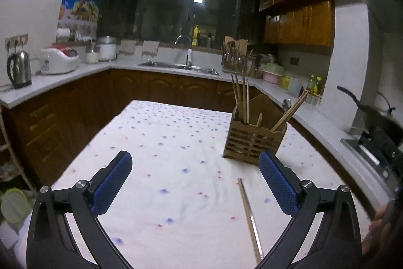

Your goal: Organize utensils

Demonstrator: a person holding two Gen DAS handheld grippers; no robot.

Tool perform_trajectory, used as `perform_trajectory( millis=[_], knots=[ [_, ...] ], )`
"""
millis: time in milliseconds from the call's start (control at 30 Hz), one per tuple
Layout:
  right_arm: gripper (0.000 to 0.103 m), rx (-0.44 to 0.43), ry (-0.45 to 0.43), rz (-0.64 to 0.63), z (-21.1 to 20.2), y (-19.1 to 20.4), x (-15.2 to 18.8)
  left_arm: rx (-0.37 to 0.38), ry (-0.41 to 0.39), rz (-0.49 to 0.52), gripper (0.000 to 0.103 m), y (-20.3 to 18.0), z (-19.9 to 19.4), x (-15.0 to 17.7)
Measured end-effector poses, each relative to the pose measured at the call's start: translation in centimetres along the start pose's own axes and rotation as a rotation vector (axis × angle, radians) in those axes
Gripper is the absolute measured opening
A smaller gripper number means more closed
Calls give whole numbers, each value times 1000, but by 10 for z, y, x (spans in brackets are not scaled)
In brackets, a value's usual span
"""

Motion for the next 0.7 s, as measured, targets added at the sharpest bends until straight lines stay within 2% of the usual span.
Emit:
perform_trajectory(
  millis=[367,700],
  knots=[
    [103,56,51,-68,-13,-3,53,-63,-24,95,103,-2,-4,53],
    [103,80,77,-73,-27,-10,77,-73,-16,142,103,-10,-5,78]
  ],
)
Point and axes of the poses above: each gripper's, at about its wrist camera, not at the fingertips, and z roughly the way its jaws point, y to its left, x to its underside, the point moved 10 cm from there along z, roughly the way its jaws point, and after that the axes turned 11 degrees about -x, right-handed, at the moved point
